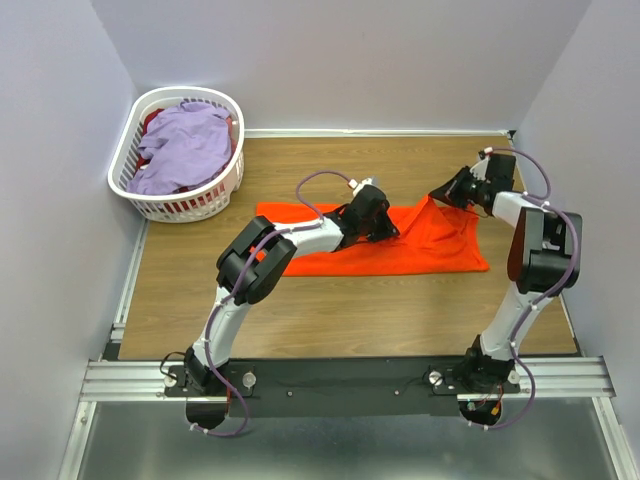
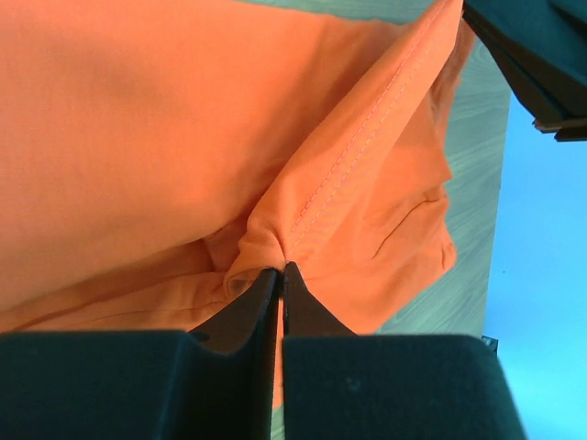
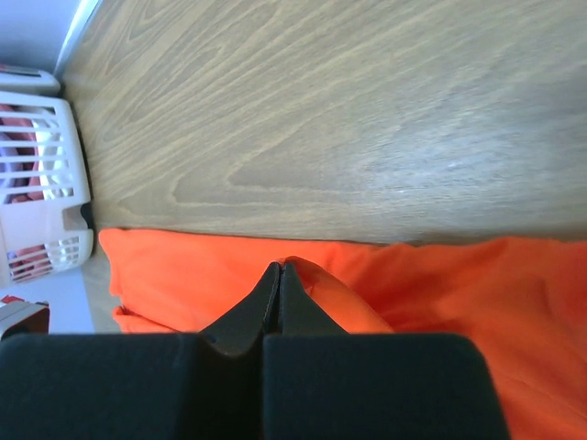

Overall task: Fold and stack the t-shirts
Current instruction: Fold the tshirt

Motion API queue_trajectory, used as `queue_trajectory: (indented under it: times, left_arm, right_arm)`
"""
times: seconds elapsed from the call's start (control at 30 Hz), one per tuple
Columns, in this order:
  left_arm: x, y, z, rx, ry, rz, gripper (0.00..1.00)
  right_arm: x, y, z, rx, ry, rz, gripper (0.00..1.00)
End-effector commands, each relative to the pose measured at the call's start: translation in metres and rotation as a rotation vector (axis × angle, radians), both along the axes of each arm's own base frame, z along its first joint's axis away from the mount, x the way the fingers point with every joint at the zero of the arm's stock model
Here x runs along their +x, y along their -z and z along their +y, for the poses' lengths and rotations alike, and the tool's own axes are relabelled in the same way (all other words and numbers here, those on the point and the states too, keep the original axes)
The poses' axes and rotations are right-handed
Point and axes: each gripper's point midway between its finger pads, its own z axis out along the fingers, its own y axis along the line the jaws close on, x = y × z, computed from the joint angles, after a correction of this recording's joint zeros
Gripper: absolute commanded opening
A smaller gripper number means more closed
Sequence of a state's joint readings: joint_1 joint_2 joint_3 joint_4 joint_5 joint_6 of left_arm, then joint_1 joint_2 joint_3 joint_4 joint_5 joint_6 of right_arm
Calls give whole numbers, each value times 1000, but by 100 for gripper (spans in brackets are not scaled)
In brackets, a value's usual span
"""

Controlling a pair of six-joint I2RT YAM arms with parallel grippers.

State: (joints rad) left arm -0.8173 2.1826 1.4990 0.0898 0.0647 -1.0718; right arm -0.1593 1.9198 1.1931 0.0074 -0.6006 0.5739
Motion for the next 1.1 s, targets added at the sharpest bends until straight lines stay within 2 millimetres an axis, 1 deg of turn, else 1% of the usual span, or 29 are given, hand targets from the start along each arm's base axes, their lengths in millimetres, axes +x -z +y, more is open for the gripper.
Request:
queue_trajectory:
  times: [0.0, 0.1, 0.2, 0.3, 0.37, 0.43, 0.5, 0.53, 0.73, 0.83, 0.87, 1.07]
  left_arm:
    - [1, -18, 0, -34, -6, -19, 9]
    - [1, -18, 1, -37, -7, -18, 9]
    - [0, -18, 0, -40, -6, -15, 9]
    - [-1, -16, 1, -40, -6, -12, 9]
    - [-1, -16, 0, -42, -6, -9, 9]
    - [-2, -15, 1, -40, -5, -7, 9]
    - [-2, -16, 1, -41, -5, -8, 9]
    - [-2, -16, 2, -40, -6, -7, 9]
    - [-4, -18, 3, -40, -3, -10, 9]
    - [-5, -15, 4, -36, 0, -5, 9]
    - [-5, -15, 4, -36, 1, -5, 9]
    - [-7, -9, 2, -32, 12, 7, 9]
  right_arm:
    - [11, -9, 12, -3, -66, -55, 1]
    - [13, -10, 16, 5, -80, -58, 1]
    - [14, -6, 21, 9, -100, -56, 1]
    - [14, -3, 22, 8, -103, -51, 1]
    - [14, -2, 21, 9, -99, -46, 1]
    - [14, -6, 19, 4, -87, -52, 1]
    - [10, -4, 17, -13, -68, -43, 1]
    - [9, -10, 13, -29, -48, -53, 1]
    - [-10, -11, 5, -89, -2, -43, 1]
    - [-26, -1, 4, -108, 5, 10, 1]
    - [-27, -4, 1, -121, 16, 7, 1]
    - [-39, -4, -5, -150, 51, 28, 1]
